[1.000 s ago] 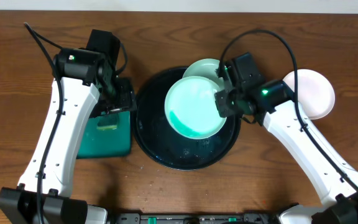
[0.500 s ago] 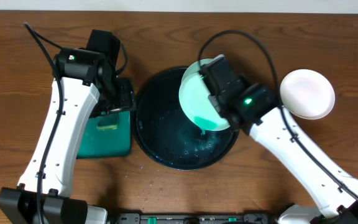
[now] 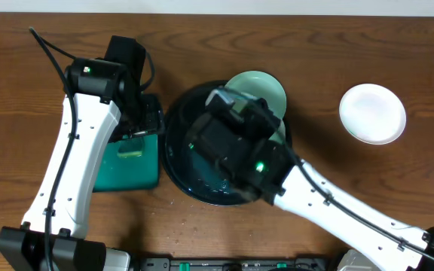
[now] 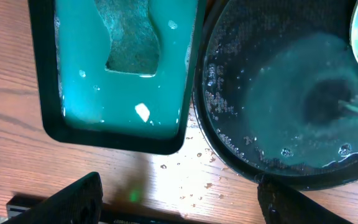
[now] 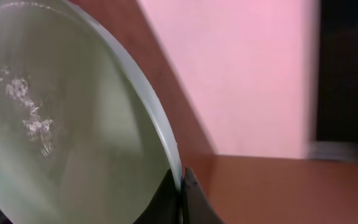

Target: Clean dirty plates on tray and stack at the side

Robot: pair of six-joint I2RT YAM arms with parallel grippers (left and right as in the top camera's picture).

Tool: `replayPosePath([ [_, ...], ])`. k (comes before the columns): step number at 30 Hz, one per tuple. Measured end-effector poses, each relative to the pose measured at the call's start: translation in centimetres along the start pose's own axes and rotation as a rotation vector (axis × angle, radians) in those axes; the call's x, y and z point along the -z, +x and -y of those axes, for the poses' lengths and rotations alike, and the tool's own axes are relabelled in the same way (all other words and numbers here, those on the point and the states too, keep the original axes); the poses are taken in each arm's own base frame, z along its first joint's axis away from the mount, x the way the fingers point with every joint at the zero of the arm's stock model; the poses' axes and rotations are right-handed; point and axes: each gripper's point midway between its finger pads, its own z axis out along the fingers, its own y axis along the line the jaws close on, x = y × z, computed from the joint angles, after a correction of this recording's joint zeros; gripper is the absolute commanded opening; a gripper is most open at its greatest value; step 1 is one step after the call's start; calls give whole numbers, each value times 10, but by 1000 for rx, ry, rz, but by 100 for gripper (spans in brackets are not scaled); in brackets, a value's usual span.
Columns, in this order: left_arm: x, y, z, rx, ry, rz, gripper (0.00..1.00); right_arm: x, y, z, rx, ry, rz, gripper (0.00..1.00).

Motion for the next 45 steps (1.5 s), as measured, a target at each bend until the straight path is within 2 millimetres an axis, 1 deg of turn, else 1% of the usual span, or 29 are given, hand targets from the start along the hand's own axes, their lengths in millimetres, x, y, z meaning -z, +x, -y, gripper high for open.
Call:
replayPosePath([
  [5,0,0,0,0,0,0,81,20,-11,11,92,113,30,1],
  [10,0,0,0,0,0,0,81,31,-17,19,149,183,36,1],
  [17,0,0,0,0,0,0,81,32,-15,25,182,215,18,1],
  [31,0,0,0,0,0,0,81,33,-15,25,190,219,16,1],
  [36,0,0,0,0,0,0,81,39,-19,21,196,211,40,1],
  [38,0,0,0,0,0,0,81,46,-21,21,196,229,51,1],
  [39,0,0,0,0,0,0,81,49,-23,18,193,223,64,1],
  [42,0,0,0,0,0,1,81,54,-28,0,195,137,114,1],
  [45,0,0,0,0,0,0,81,53,-21,-7,187,106,105,1],
])
